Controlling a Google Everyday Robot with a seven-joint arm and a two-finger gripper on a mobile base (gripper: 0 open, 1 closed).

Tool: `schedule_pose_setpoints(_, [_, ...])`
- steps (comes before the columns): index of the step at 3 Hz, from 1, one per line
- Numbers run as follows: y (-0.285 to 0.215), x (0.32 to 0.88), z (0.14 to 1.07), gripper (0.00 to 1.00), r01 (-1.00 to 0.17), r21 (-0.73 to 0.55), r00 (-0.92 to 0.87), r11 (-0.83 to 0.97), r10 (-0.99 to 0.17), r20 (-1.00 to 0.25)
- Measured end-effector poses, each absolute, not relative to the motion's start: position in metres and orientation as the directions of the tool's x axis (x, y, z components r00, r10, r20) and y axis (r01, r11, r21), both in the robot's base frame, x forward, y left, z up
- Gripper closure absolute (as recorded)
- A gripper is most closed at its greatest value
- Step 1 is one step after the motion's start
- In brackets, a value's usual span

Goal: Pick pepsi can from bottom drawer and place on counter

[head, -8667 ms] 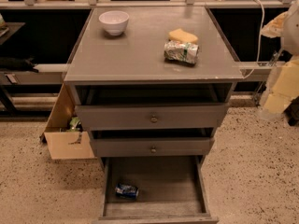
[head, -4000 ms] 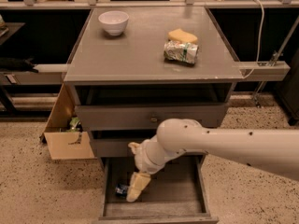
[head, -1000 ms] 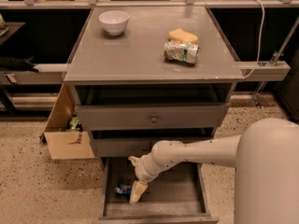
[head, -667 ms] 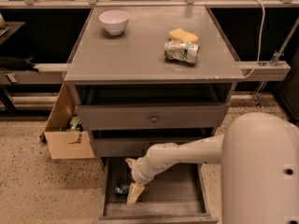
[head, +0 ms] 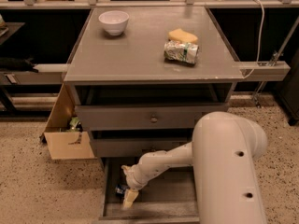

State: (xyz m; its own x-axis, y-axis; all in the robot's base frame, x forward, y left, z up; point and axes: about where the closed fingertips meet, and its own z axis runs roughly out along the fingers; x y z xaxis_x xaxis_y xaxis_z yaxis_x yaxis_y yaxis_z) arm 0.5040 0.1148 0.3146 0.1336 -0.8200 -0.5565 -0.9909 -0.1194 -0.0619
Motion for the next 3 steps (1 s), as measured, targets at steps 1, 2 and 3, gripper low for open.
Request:
schedule_pose_setpoints(1, [0.121, 0.510, 0.277, 0.00, -0.993, -0.043, 0.113, -0.108, -0.816, -0.566])
schedule_pose_setpoints(2, [0.123, 0.515, 0.249, 0.00, -0.996, -0.036, 0.087, -0.081, -0.811, -0.579])
schedule_pose_setpoints(3, [0.125, 0.521, 0.224, 0.00, -0.999, -0.027, 0.053, -0.046, -0.799, -0.599])
